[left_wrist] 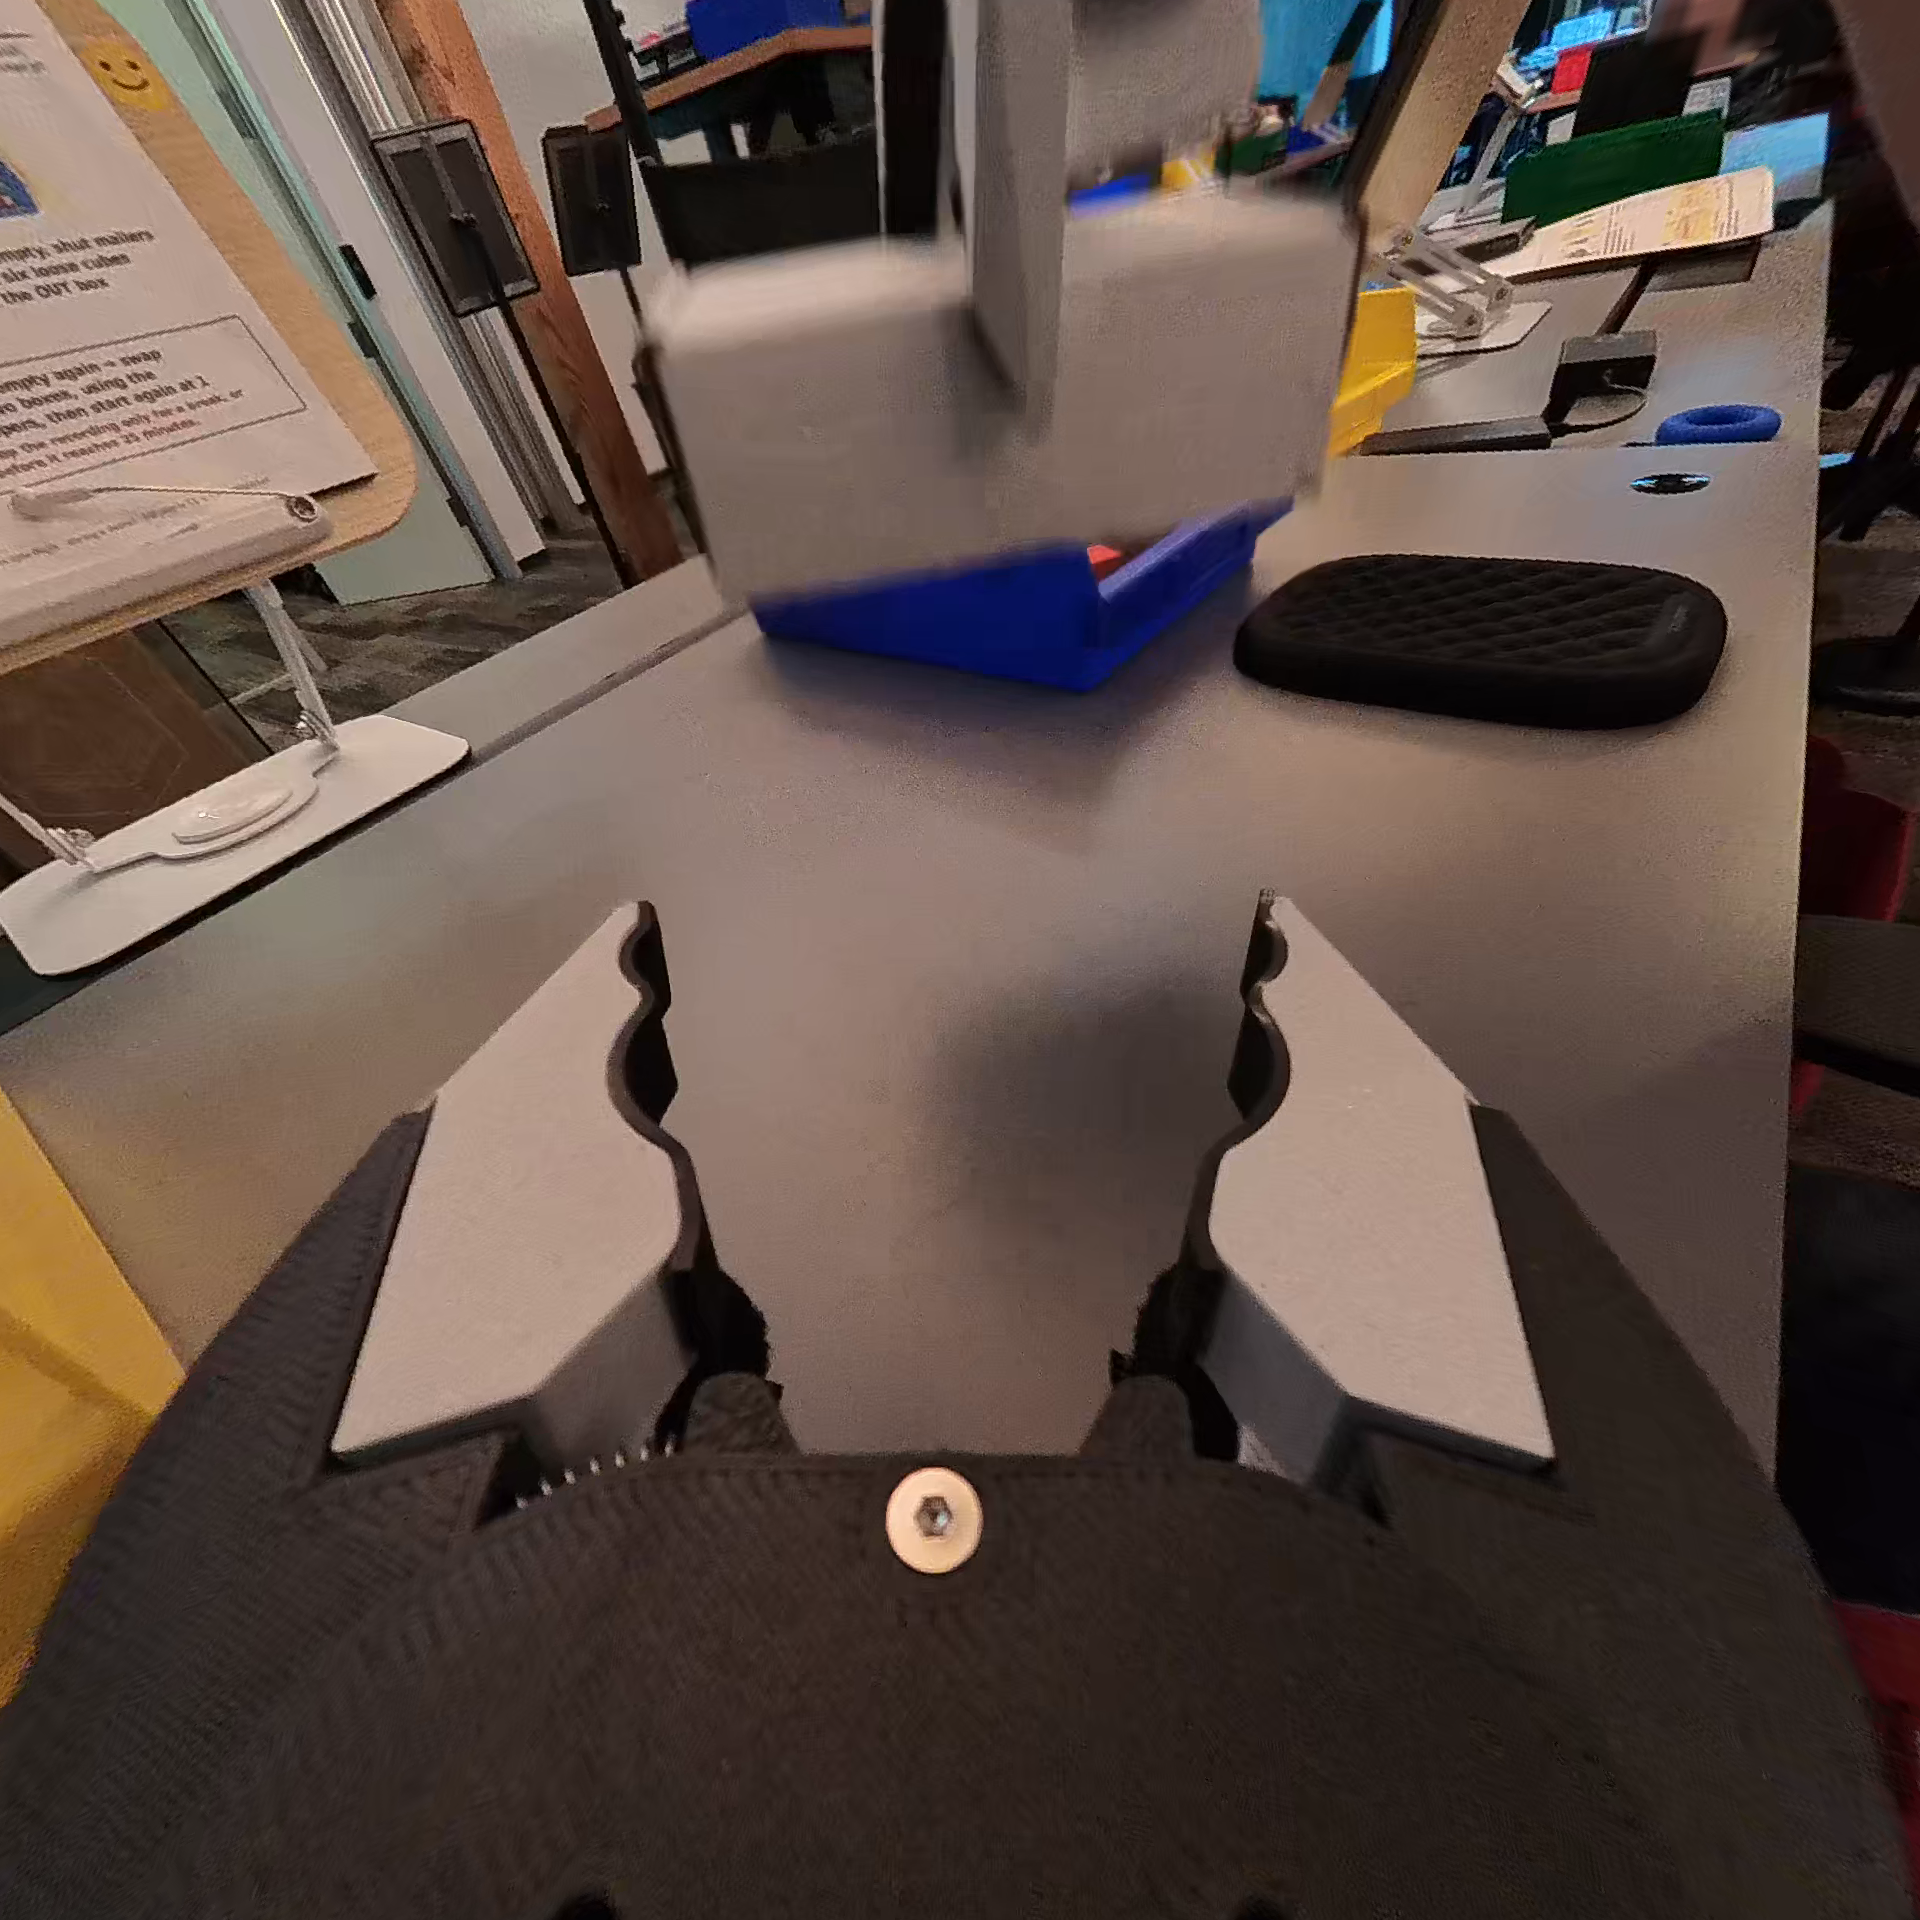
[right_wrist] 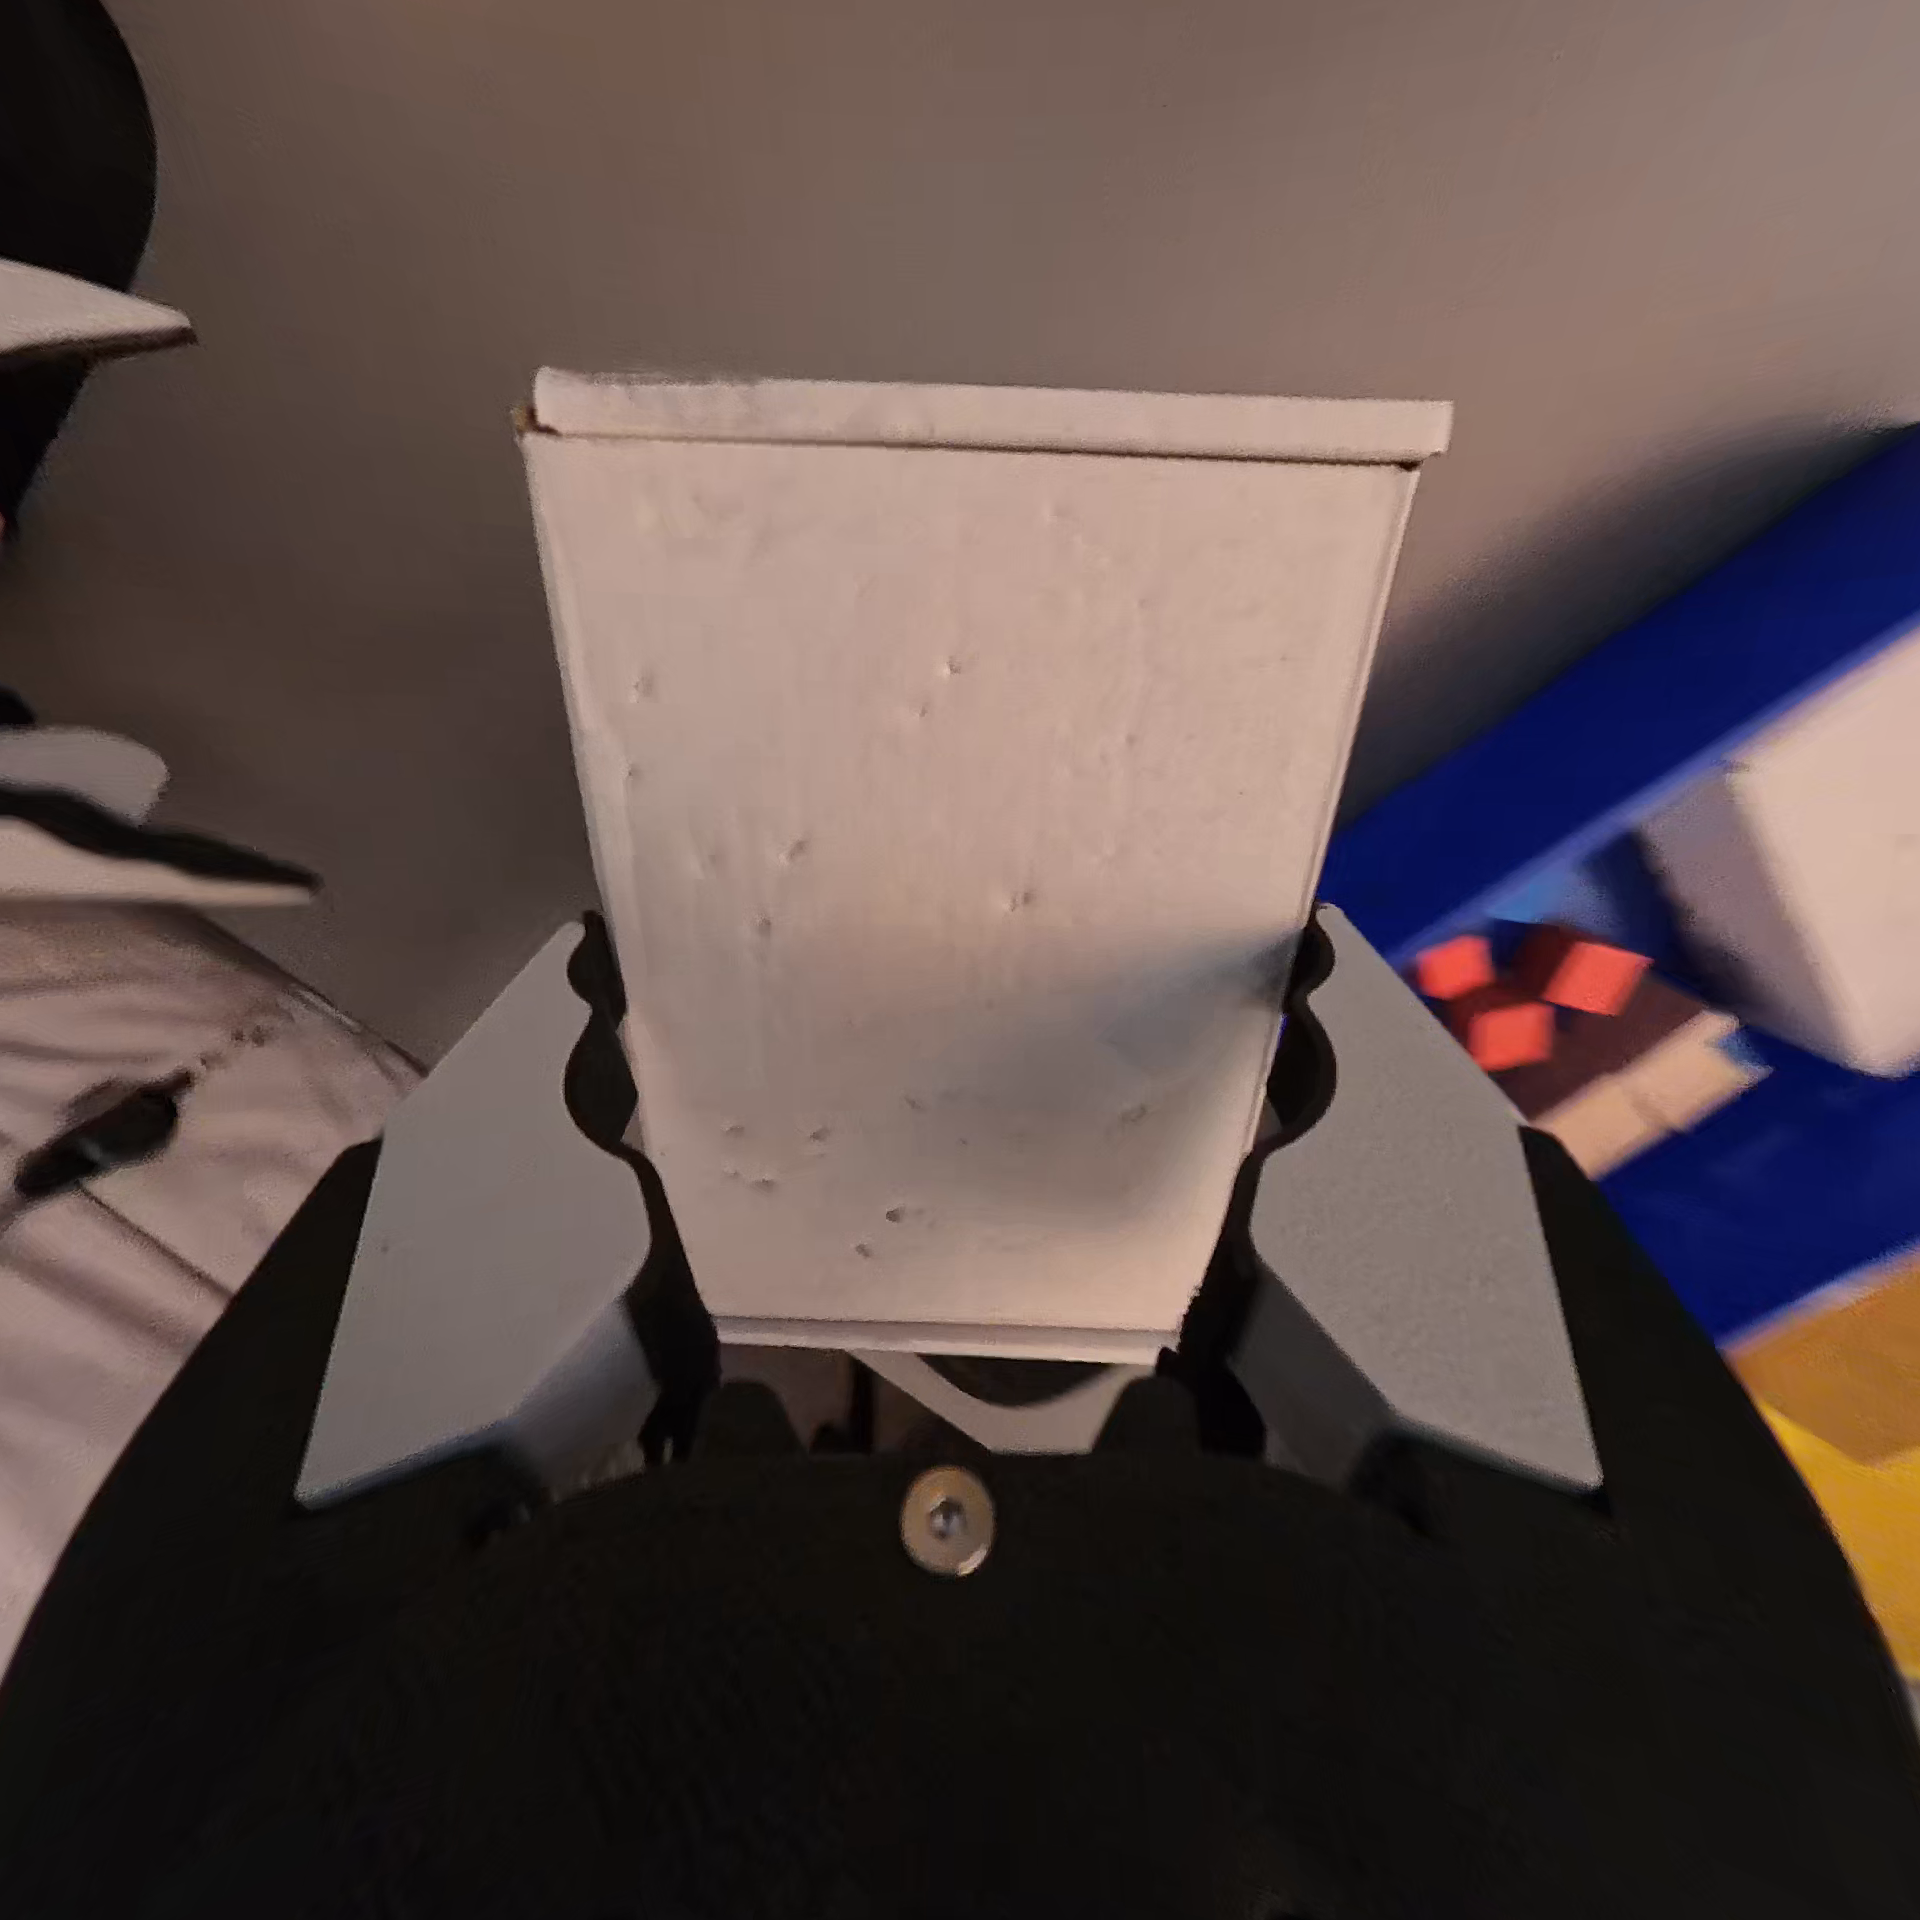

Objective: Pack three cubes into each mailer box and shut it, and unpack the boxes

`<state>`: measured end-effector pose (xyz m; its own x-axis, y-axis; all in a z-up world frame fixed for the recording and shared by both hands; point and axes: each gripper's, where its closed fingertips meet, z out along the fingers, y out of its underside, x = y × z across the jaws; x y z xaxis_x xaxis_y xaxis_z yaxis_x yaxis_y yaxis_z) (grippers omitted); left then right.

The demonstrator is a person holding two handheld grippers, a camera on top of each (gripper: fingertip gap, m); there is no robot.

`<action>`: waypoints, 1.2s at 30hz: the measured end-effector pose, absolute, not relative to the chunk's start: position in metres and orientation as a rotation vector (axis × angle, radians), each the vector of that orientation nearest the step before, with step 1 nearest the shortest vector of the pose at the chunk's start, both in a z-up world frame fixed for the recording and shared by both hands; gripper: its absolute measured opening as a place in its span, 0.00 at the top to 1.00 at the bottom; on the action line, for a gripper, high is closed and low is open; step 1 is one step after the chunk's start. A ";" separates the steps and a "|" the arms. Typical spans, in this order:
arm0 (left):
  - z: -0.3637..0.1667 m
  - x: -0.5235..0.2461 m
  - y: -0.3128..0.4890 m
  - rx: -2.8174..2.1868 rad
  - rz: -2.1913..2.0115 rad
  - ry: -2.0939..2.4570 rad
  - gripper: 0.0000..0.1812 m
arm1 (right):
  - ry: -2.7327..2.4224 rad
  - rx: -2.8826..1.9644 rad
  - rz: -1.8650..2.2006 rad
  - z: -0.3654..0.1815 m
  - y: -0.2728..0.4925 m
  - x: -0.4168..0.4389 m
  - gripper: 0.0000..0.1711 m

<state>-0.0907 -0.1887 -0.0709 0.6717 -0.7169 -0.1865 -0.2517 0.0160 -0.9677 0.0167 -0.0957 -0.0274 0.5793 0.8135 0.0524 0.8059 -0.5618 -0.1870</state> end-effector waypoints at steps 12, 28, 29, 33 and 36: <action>-0.082 -0.083 -0.187 -1.588 -0.395 0.886 0.40 | -1.657 -2.496 0.012 -0.005 0.065 0.171 0.26; -0.115 -0.068 -0.184 -1.695 -0.383 1.029 0.39 | -2.031 -2.249 -0.581 -0.087 0.173 0.235 0.24; -0.116 -0.068 -0.184 -1.698 -0.381 1.031 0.39 | -2.039 -2.212 -0.596 -0.086 0.173 0.234 0.25; -0.116 -0.068 -0.184 -1.702 -0.389 1.028 0.39 | -1.876 -2.105 -0.652 -0.068 0.176 0.236 0.25; -0.112 -0.069 -0.184 -1.688 -0.406 1.010 0.39 | -1.523 -1.946 -0.419 -0.030 0.169 0.213 0.32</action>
